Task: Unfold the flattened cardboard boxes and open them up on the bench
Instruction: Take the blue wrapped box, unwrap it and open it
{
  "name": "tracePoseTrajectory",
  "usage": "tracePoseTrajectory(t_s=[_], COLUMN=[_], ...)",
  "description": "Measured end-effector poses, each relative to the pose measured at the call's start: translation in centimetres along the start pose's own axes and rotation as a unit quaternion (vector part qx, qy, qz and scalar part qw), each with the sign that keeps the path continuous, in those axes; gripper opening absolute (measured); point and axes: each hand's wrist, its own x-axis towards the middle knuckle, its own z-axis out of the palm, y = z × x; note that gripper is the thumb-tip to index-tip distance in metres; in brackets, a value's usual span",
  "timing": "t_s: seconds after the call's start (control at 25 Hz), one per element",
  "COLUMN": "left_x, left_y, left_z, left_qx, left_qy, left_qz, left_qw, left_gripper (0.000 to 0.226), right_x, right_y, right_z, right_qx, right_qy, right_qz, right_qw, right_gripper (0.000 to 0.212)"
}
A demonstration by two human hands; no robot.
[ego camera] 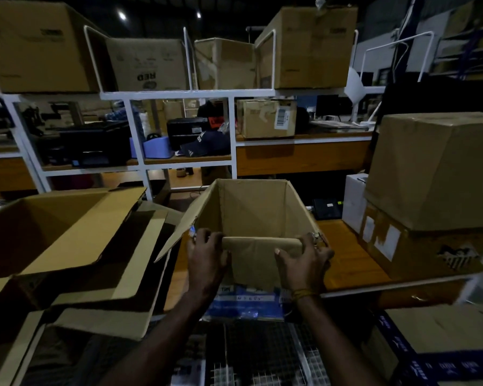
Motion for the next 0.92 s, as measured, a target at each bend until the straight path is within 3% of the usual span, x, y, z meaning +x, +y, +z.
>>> tracePoseTrajectory(t_s=[0.32, 0.72, 0.92], left_x=[2.1, 5.0, 6.1], left_y=[-3.6, -11.3, -17.0], left_z=[-7.7, -26.2, -33.8], left_qx=[-0.069, -0.213, -0.245], left_qy=[0.074, 0.159, 0.198], left_qz=[0.116, 0.219, 0.212], left_qw=[0.988, 0.939, 0.925], left_gripper=[0.041, 0.040, 0.040], right_x=[-5.1, -20.2, -25.2], right_y=[-8.7, -27.1, -34.8], right_z=[-2.9, -4.2, -1.5], right_qx=[0.041, 0.032, 0.067], right_qy=[0.105, 0.295, 0.295], right_qz=[-0.081, -0.169, -0.203], right_qw=[0.990, 0.940, 0.931], right_gripper=[0.048, 0.050, 0.051])
